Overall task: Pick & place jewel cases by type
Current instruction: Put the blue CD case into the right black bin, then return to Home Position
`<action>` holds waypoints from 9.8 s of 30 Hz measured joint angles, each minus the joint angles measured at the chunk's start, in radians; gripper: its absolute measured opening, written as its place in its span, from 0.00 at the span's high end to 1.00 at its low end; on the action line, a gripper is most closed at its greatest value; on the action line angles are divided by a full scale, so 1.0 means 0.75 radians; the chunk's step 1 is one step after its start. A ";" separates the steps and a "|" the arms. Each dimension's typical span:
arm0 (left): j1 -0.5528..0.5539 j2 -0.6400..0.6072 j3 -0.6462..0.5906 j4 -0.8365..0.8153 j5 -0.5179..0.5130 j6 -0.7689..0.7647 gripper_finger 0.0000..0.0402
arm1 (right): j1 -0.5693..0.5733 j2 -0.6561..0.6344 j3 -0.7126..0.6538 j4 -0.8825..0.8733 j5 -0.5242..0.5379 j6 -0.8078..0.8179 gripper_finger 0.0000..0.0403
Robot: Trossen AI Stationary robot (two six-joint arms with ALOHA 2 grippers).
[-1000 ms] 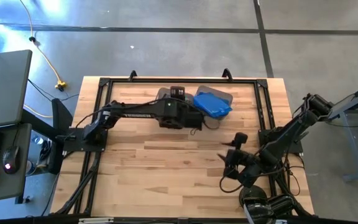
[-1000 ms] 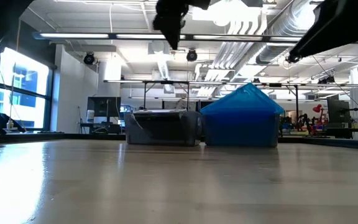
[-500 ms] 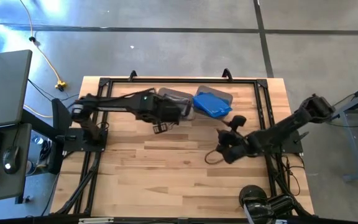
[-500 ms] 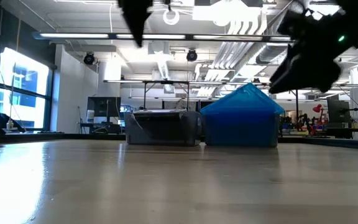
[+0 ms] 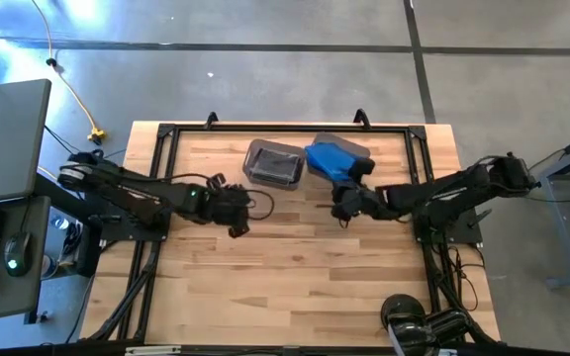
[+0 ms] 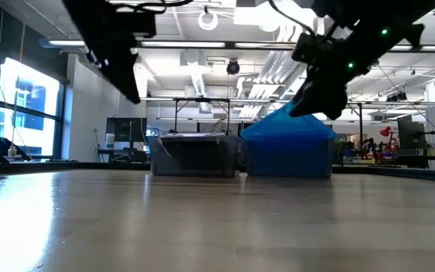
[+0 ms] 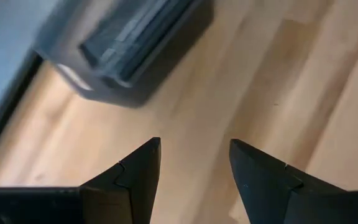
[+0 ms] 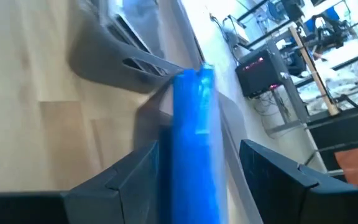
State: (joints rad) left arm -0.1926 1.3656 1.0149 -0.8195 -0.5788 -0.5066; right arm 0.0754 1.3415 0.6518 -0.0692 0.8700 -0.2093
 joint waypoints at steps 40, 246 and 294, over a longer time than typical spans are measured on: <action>-0.014 -0.031 -0.214 0.199 0.094 -0.032 0.53 | -0.165 -0.175 0.002 -0.009 -0.042 -0.256 0.94; -0.014 -1.728 -1.331 1.162 0.303 0.635 0.53 | 0.215 -1.773 -0.584 -0.112 -0.785 0.174 0.70; -0.014 -1.728 -1.331 1.162 0.303 0.634 0.53 | 0.215 -1.773 -0.584 -0.112 -0.785 0.174 0.70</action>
State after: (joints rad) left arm -0.2031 0.0697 0.0166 0.0520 -0.3515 -0.0311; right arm 0.2367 0.0120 0.2138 -0.1535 0.2813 -0.0788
